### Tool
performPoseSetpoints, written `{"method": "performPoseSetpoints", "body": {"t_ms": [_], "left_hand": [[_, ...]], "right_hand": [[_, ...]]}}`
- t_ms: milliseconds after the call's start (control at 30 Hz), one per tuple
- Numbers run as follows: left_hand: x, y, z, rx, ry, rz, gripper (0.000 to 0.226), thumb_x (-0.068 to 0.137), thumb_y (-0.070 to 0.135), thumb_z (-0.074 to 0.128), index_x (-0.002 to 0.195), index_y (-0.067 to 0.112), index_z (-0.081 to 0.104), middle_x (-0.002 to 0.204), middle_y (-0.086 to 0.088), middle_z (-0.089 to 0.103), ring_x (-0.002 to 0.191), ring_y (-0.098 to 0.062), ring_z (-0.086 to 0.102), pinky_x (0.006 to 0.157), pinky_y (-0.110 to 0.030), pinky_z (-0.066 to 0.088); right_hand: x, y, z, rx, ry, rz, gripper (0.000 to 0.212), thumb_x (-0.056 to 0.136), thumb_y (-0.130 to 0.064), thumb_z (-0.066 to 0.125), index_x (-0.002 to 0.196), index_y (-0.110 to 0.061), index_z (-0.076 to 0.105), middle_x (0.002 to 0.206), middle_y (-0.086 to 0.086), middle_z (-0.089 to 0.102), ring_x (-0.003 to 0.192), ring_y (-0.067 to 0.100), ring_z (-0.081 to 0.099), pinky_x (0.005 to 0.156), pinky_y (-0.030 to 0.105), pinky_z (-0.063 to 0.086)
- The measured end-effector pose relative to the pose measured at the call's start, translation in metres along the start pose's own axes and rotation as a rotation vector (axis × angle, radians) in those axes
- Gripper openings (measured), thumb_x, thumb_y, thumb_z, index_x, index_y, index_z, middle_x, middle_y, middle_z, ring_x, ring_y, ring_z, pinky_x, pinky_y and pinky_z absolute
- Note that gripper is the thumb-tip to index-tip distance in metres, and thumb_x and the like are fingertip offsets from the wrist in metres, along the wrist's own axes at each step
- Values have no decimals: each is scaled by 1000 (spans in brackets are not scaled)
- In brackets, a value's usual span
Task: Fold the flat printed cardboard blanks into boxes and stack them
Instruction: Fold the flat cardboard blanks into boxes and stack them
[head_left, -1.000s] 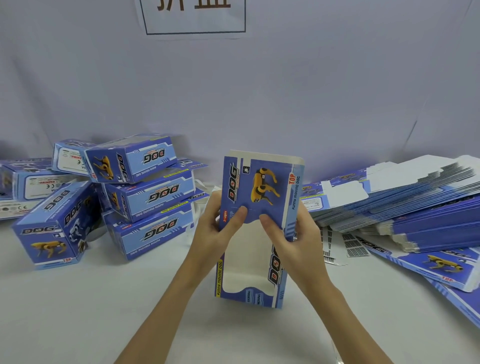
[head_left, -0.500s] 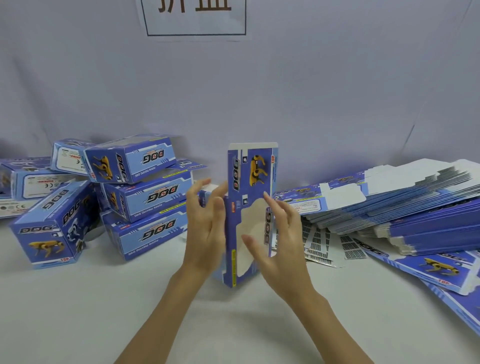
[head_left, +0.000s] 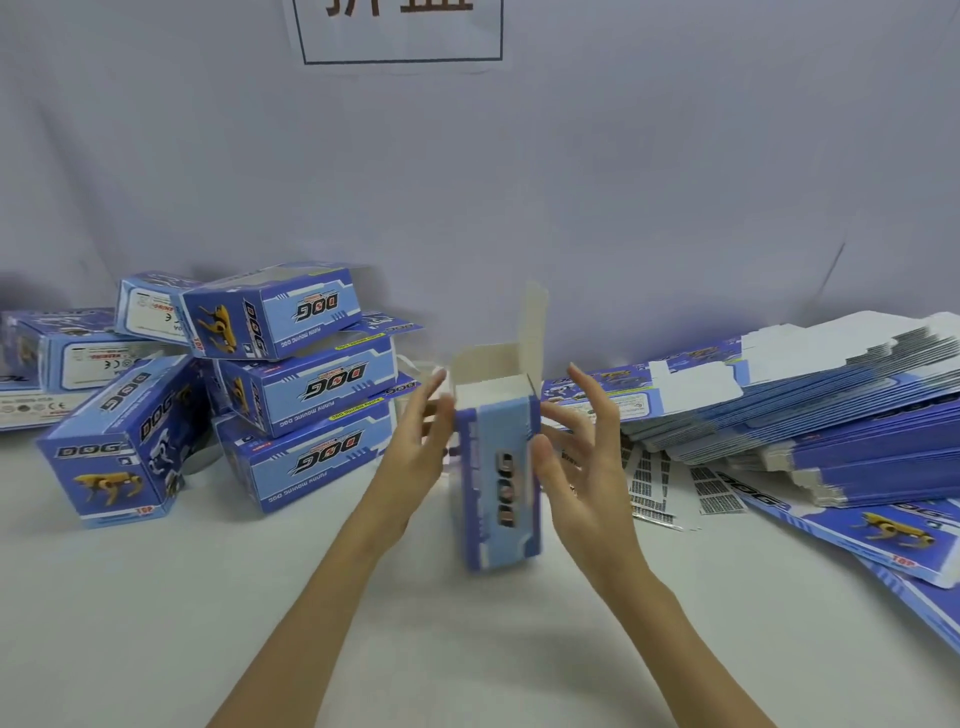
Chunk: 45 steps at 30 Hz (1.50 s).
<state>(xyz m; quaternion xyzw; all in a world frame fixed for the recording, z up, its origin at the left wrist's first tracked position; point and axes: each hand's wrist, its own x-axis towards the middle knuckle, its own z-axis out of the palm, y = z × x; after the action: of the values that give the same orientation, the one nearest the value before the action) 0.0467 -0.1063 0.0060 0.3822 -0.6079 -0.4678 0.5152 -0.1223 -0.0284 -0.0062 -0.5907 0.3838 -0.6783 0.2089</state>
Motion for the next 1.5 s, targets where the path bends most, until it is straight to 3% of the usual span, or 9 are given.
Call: {"method": "performPoseSetpoints", "body": {"t_ms": [233, 467, 700, 867, 1000, 1100, 1233, 1400, 1500], "left_hand": [[-9, -2, 10, 255, 101, 408, 51, 88, 71, 62, 133, 50, 50, 118, 10, 56, 105, -16, 59, 85, -25, 55], [-14, 15, 4, -176, -221, 212, 48, 98, 39, 68, 141, 33, 50, 149, 4, 56, 126, -27, 65, 88, -46, 62], [-7, 20, -4, -280, -147, 158, 41, 78, 56, 84, 90, 24, 61, 147, 10, 57, 133, -30, 60, 90, -54, 59], [-12, 24, -3, -222, -116, 199, 56, 80, 48, 85, 114, 23, 49, 129, 15, 61, 120, -27, 67, 81, -69, 58], [-13, 29, 2, -87, -90, 265, 73, 80, 45, 80, 136, 61, 36, 137, 8, 51, 119, -26, 65, 77, -46, 65], [-15, 30, 5, -34, -134, 249, 54, 80, 57, 73, 128, 51, 48, 138, -1, 55, 121, -31, 64, 81, -42, 63], [-18, 25, 4, -23, -167, 353, 74, 81, 77, 66, 118, 15, 50, 142, 2, 53, 132, -18, 57, 86, -49, 61], [-20, 28, 6, -86, -212, 307, 65, 86, 78, 58, 115, 20, 50, 137, 15, 59, 134, -6, 55, 76, -29, 62], [-18, 27, 5, -28, -194, 327, 36, 100, 50, 56, 124, 24, 53, 136, 18, 57, 126, -4, 59, 76, -33, 64]], "right_hand": [[1, -7, 5, -306, 31, -153, 55, 95, -21, 76, 145, -28, 55, 144, 9, 45, 139, 15, 49, 108, 16, 42], [5, -10, -11, 5, 39, -9, 28, 100, -38, 63, 124, -24, 67, 150, 3, 48, 131, 36, 59, 87, 69, 55], [7, -11, -10, -152, 46, -14, 35, 98, -44, 66, 130, -29, 66, 148, -13, 48, 146, 25, 47, 105, 54, 54], [10, -12, -7, -81, 110, -33, 44, 98, -23, 71, 139, -22, 55, 145, -8, 57, 140, 19, 54, 102, 53, 56], [16, -14, -21, -38, 51, 35, 71, 99, -15, 72, 157, -33, 36, 143, -6, 58, 133, 16, 57, 91, 30, 60], [18, -16, -30, -59, 1, 70, 59, 100, -21, 71, 152, -35, 46, 139, -13, 57, 131, 9, 55, 89, 22, 56], [18, -13, -31, -87, -8, 70, 30, 100, -29, 68, 124, -17, 55, 140, -8, 57, 131, 17, 58, 82, 43, 61], [8, -15, -23, 42, -49, 121, 56, 85, -70, 72, 118, -30, 50, 151, -13, 52, 123, 20, 67, 77, 42, 65], [6, -16, -15, 75, 9, 184, 56, 81, -83, 65, 115, -41, 50, 104, -21, 69, 89, 55, 59, 60, 57, 54]]}}
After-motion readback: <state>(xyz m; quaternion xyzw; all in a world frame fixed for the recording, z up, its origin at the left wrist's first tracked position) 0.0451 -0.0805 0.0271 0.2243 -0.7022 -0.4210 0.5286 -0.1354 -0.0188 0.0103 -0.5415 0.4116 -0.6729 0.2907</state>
